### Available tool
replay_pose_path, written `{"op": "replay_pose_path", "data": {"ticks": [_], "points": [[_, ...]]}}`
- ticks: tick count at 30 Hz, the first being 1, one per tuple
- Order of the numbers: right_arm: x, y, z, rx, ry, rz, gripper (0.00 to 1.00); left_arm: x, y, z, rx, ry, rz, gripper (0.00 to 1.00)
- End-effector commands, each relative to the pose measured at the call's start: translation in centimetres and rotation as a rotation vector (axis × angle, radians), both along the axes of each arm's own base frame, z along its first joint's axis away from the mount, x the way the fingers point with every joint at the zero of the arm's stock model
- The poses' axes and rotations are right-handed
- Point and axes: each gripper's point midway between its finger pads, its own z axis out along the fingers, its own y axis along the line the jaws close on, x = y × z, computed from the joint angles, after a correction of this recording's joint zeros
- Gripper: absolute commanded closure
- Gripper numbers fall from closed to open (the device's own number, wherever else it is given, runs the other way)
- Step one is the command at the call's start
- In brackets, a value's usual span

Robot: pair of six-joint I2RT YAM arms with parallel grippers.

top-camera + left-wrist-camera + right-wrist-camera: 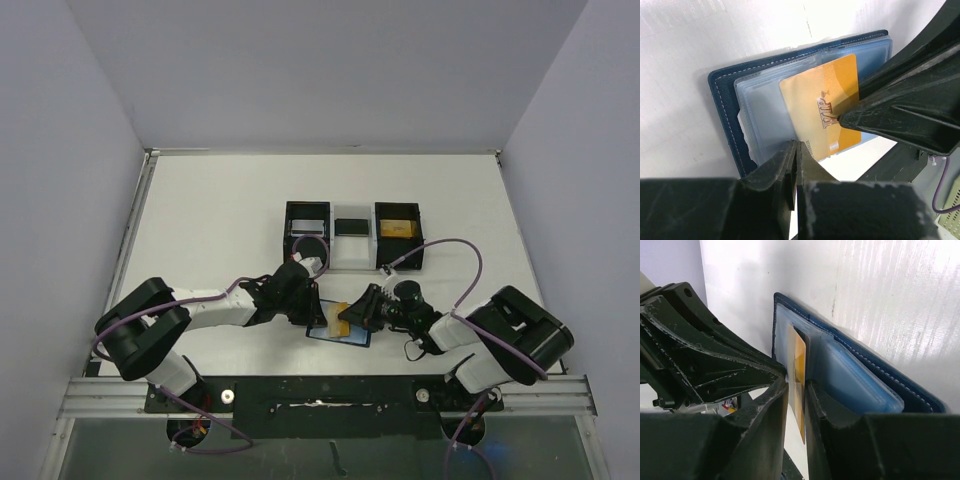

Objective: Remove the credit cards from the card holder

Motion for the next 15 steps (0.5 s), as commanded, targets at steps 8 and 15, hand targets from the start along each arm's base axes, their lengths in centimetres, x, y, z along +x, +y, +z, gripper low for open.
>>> {"op": "replay_pose_path", "data": {"ticks": [8,15], "points": [[-0.6,-0.2,1.3,0.104,-0.035,-0.043,1.00,-0.4,1.7,-1.1,0.071,0.002,0.023,0.99],[-0.1,-2.4,1.5,-0.079,-0.084,-0.064,1.00,0.1,1.4,-0.4,0.057,-0.020,0.027,0.99]]}}
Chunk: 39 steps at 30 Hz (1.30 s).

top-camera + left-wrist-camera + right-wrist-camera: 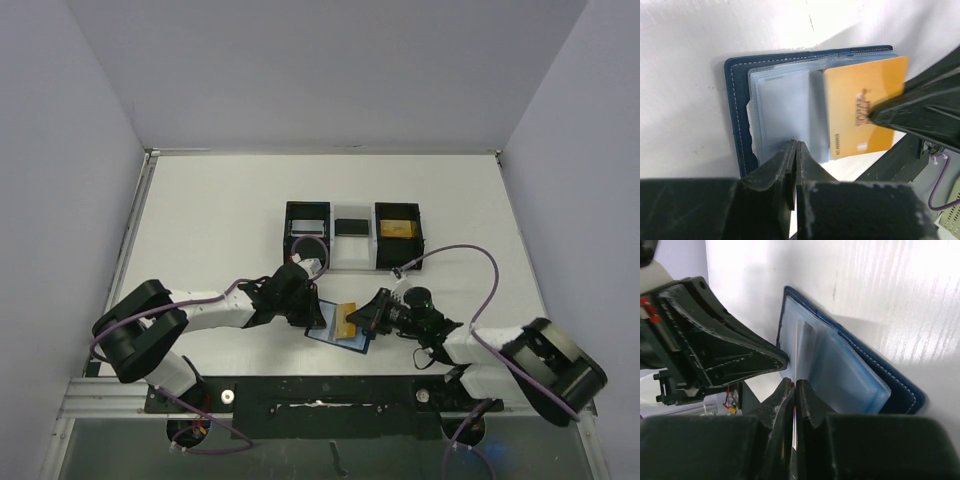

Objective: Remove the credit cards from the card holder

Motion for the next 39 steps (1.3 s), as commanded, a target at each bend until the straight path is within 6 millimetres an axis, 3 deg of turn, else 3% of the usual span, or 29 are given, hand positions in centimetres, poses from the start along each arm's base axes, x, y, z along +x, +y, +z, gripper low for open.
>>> {"op": "replay_pose_path", "data": {"ticks": [1,5,8,15,21,26,29,34,39], "points": [[1.2,-1.6,1.1,-0.124,-0.077,-0.041,1.00,0.4,1.0,-0.2,0.051,-0.028,0.019,0.97],[2.0,-2.9,3.5,-0.167,-0.172,-0.076,1.00,0.7,0.6,1.2,0.028,-0.060,-0.001,0.88],[2.5,-3.5,5.8,-0.188,-0.270,-0.081,1.00,1.6,0.1,3.5,0.005,-0.120,-0.001,0.79],[4.3,-4.5,11.5,-0.267,-0.593,-0.067,1.00,3.4,1.7,7.6,-0.001,-0.238,0.053,0.61],[5.6,-6.2,16.4,-0.454,-0.929,-0.029,1.00,5.2,5.5,9.7,0.024,-0.290,0.120,0.51],[8.0,-10.3,19.2,-0.755,-1.091,-0.107,1.00,7.1,9.4,10.9,0.074,-0.329,0.177,0.41],[9.8,-12.6,20.3,-0.855,-1.081,-0.192,1.00,7.8,11.5,11.1,0.119,-0.347,0.193,0.36],[12.2,-13.8,20.4,-0.746,-1.011,-0.114,1.00,9.3,16.1,9.9,0.273,-0.323,0.279,0.25],[13.6,-14.4,21.0,-0.551,-0.991,-0.026,1.00,10.6,17.9,10.0,0.277,-0.362,0.305,0.24]]}}
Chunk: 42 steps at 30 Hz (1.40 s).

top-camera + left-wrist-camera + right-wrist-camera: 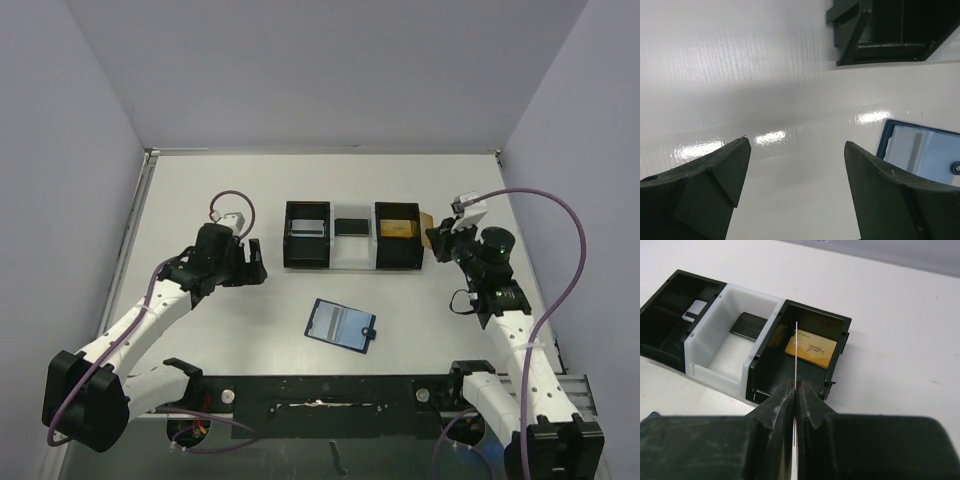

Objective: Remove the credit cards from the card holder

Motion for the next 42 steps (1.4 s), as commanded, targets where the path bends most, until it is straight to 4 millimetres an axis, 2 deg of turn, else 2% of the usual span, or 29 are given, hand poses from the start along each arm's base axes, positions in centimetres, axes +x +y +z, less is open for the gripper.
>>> {"op": "replay_pose_path", "data": {"ticks": [1,3,6,9,12,15,16,18,21,23,29,36,42], "points": [[-0.1,2.8,3.3,0.120,-0.049,0.288,0.99,1.6,1.4,1.5,0.034,-0.076,-0.008,0.24],[0.1,3.3,3.0,0.058,-0.057,0.369,0.97,2.0,1.5,1.6,0.029,-0.098,-0.005,0.24],[0.5,3.9,1.5,-0.130,-0.052,0.463,0.99,2.6,1.8,1.9,0.037,-0.117,0.001,0.24],[2.6,2.4,0.3,-0.417,-0.066,0.360,1.00,2.7,2.4,1.8,0.062,-0.119,0.020,0.24],[4.0,1.2,0.1,-0.578,-0.111,0.336,1.00,2.8,2.7,2.0,0.073,-0.132,0.034,0.24],[4.5,1.4,-0.5,-0.677,-0.130,0.423,1.00,2.8,2.9,2.1,0.079,-0.138,0.042,0.24],[4.7,1.6,-1.4,-0.723,-0.130,0.480,1.00,2.9,3.0,2.1,0.082,-0.138,0.045,0.24],[5.3,1.3,-2.7,-0.765,-0.095,0.513,1.00,2.9,3.1,2.1,0.086,-0.139,0.049,0.24],[5.7,1.8,-3.5,-0.805,-0.104,0.609,1.00,3.0,3.1,2.1,0.087,-0.142,0.050,0.24],[6.4,2.1,-3.5,-0.812,-0.116,0.630,1.00,3.0,3.0,2.2,0.086,-0.142,0.048,0.24],[7.9,2.2,-5.8,-0.842,-0.084,0.664,1.00,3.0,2.9,2.4,0.076,-0.153,0.037,0.24],[9.8,2.2,-7.4,-0.866,-0.060,0.646,1.00,3.0,2.8,2.6,0.071,-0.162,0.037,0.23],[11.8,2.5,-7.5,-0.905,-0.089,0.633,1.00,2.9,2.9,2.8,0.070,-0.171,0.039,0.23]]}}
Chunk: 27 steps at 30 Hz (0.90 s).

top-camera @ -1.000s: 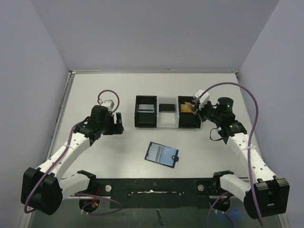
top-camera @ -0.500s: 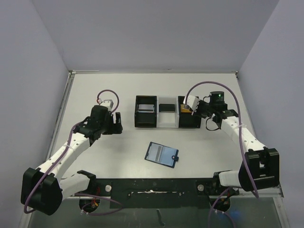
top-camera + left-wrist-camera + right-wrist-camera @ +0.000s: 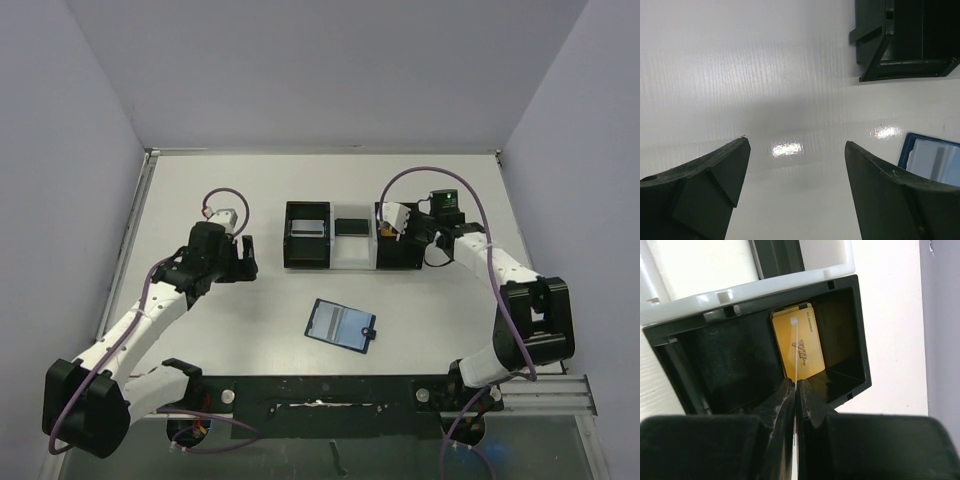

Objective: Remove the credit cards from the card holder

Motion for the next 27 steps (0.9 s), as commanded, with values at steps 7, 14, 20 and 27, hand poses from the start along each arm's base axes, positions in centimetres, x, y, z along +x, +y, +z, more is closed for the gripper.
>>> {"op": "replay_pose_path", "data": {"ticks": [7,14,20,27], "points": [[5.3,1.4,1.8,-0.054,-0.103,0.050,0.99,1.5,-0.2,2.2,-0.020,-0.100,-0.007,0.23],[6.9,1.2,-0.4,-0.141,-0.057,0.013,1.00,1.4,-0.6,1.8,-0.027,-0.082,-0.025,0.23],[7.7,1.5,-1.4,-0.154,-0.067,0.023,1.00,1.5,-0.3,1.9,-0.022,-0.087,-0.015,0.23],[8.7,1.1,-2.2,-0.190,-0.087,-0.004,0.95,1.5,-0.3,1.7,-0.017,-0.078,-0.019,0.23]]}}
